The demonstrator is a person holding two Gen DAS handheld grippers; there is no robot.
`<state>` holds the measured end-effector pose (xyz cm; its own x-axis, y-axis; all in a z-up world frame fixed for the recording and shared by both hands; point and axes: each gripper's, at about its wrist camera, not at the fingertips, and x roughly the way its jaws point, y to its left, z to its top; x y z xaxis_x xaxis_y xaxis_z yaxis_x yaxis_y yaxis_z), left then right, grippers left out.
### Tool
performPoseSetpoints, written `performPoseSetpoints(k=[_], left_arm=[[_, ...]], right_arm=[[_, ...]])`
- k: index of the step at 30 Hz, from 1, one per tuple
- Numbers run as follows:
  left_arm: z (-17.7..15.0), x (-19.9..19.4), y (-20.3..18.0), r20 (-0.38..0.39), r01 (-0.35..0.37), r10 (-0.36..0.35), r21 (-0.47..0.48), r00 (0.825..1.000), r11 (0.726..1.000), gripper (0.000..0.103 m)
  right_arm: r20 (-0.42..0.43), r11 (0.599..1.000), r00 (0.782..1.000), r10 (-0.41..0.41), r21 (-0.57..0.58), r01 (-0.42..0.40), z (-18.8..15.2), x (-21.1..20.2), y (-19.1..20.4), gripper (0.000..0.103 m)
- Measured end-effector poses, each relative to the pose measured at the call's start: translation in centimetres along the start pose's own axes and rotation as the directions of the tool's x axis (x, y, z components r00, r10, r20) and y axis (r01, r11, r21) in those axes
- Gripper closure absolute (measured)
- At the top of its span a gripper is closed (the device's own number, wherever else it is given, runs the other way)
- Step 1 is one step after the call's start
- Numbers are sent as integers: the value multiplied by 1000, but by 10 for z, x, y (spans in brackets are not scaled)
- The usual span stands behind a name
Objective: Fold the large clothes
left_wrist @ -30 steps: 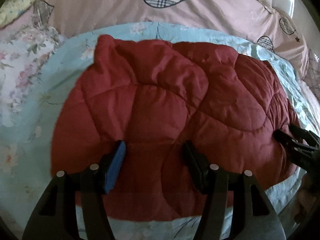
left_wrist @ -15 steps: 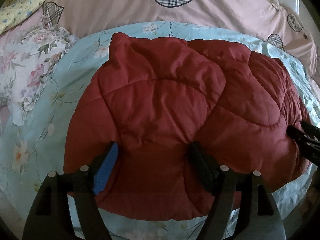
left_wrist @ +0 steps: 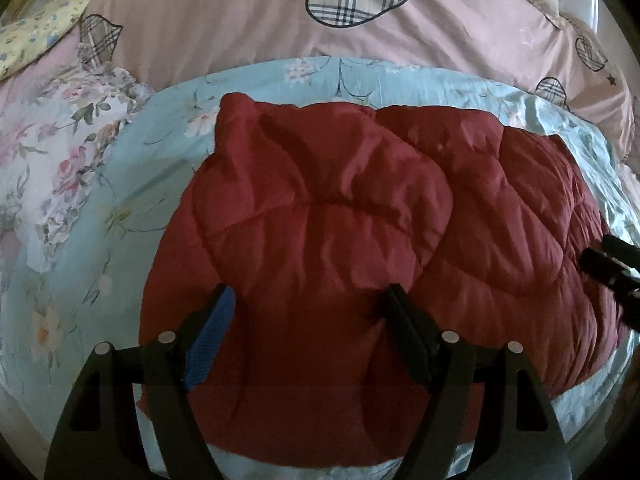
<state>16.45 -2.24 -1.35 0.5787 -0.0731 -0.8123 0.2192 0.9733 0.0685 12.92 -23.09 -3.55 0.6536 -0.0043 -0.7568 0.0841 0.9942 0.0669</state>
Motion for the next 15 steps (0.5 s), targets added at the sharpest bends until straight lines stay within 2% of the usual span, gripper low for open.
performPoseSetpoints(k=[4,9,15], left_arm=[[14,20,-3,-27,-1,2,9,1000,1000,23],[27,45,3,-53,13,-15,-32,998,999,8],[32,59,3,-60,2,-4,-32,998,999,4]], right_arm=[[-54,999,998,-35,-8,35,16,31,-2,19],[-87,997,995,-52,56,57,31,58,-24,19],[-87,993,995,-52,100,61,36,69,-38,18]])
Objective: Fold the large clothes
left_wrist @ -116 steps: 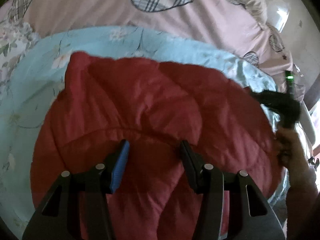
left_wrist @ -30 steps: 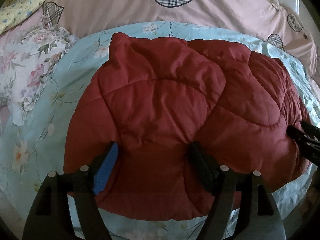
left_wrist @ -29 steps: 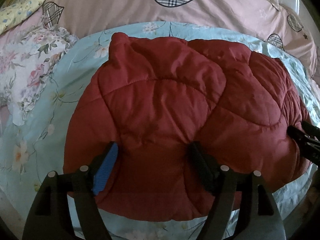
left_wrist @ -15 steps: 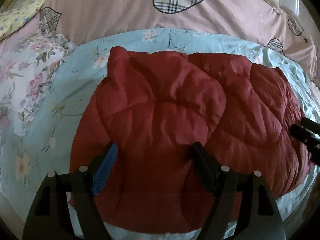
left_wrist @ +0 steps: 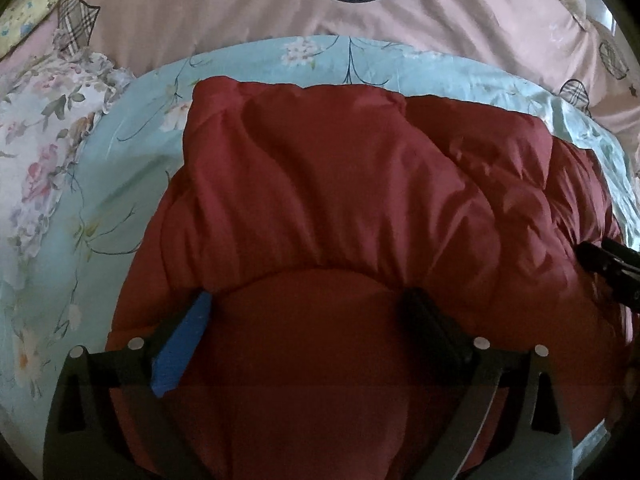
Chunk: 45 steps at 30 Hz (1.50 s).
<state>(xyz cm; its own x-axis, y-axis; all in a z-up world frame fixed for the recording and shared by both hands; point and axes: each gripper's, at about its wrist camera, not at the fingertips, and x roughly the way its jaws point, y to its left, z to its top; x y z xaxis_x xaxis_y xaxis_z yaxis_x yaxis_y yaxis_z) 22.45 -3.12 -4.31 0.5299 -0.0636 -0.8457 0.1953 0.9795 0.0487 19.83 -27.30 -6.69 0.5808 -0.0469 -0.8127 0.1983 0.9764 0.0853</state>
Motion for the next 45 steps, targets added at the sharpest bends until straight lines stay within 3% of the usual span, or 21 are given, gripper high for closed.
performPoseSetpoints(k=[14,19,25,30,32,36,39,45], left_arm=[[-2,-2,0,3,-11,11,8,1000,1000,3],[-15,-26,2,16,3,-3,11,1000,1000,3],[-47,-59,3,33,71,-71,-5,997,997,4],[-65,-58,-3,18,70,-70,28,997,997,3],[-67,-54,-2,14,69,-70,26,997,997,3],[-70,-52,-5,18,70,-70,29,997,997,3],[-77,-54,-7,16,66,-66,32,998,997,3],[-90,-64,-7,28,52,-53,39,998,998,3]], right_arm=[[39,1000,999,-12,17,12,-5,4,-2,18],[41,1000,999,-8,19,7,-6,3,-3,18],[57,999,998,11,29,-12,-8,-10,-4,18],[146,999,988,45,-15,-43,-37,-71,9,16],[135,999,990,26,-50,-19,-54,-84,14,16],[33,998,999,-16,-67,18,-88,-71,6,16],[32,999,999,-2,-36,3,-107,-67,-6,16],[29,1000,999,-12,-26,13,-108,-67,-7,16]])
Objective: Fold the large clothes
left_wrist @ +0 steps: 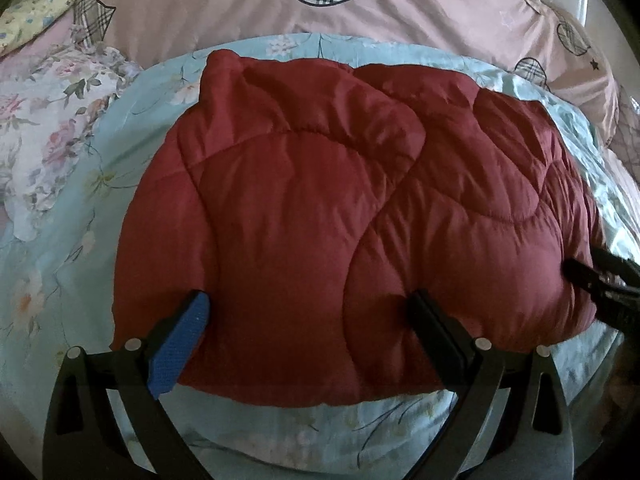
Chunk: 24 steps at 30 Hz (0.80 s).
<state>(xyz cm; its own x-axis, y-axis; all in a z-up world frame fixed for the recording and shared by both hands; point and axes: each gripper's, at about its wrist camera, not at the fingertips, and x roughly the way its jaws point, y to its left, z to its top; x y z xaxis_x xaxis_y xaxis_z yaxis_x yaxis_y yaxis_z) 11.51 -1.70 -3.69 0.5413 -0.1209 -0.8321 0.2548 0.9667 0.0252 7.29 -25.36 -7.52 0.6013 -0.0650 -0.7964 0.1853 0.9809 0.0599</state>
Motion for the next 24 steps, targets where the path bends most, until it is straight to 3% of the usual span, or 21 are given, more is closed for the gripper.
performPoseSetpoints(k=[8,13,17,19,24], left_arm=[[-1,14,-1,-4,-19,19,-2,1000,1000,0],[-1,14,-1,0,-15,15,-5,1000,1000,0],[-3,14,-2,3,-17,17,-3,1000,1000,0],[-4,15,-2,5,-13,13,1,1000,1000,0],[-2,18,0,9,-13,13,1,1000,1000,0]], right_arm=[[23,1000,1000,-10,7,10,-2,-7,1,15],[108,999,994,-17,-35,21,-1,-38,19,16],[22,999,1000,-11,-49,12,-5,-7,23,14],[32,999,999,-6,-38,8,-5,4,16,8],[38,1000,999,7,-19,-7,-1,12,7,6]])
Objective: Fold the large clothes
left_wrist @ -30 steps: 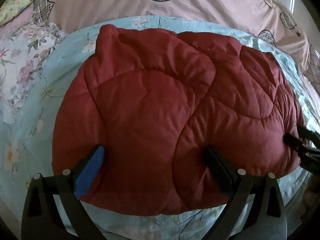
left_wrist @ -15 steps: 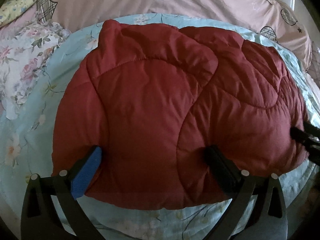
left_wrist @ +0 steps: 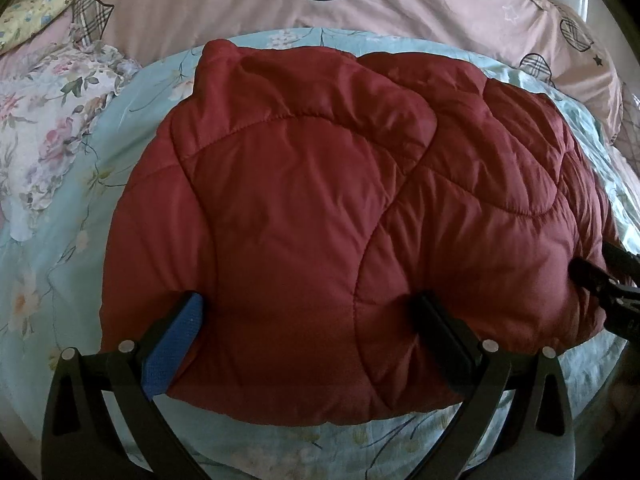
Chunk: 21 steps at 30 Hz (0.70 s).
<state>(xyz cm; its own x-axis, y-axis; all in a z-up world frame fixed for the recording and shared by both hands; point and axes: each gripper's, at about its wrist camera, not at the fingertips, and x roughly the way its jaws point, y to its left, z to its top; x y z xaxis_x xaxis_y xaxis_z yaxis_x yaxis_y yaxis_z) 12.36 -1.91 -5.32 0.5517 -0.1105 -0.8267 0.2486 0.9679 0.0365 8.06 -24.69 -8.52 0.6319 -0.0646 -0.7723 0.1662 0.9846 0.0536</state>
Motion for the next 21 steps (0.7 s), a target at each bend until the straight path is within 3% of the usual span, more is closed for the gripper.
performPoseSetpoints(k=[10,21], left_arm=[[4,-1,0,-2,-1,1,-4,1000,1000,0],[-26,-36,4,-23,-25,24,-53,999,998,0]], right_arm=[[2,1000,1000,-1,11,1,-1,-6,4,6],[-2,995,995,98,-24,-98,-24,-56,22,6]])
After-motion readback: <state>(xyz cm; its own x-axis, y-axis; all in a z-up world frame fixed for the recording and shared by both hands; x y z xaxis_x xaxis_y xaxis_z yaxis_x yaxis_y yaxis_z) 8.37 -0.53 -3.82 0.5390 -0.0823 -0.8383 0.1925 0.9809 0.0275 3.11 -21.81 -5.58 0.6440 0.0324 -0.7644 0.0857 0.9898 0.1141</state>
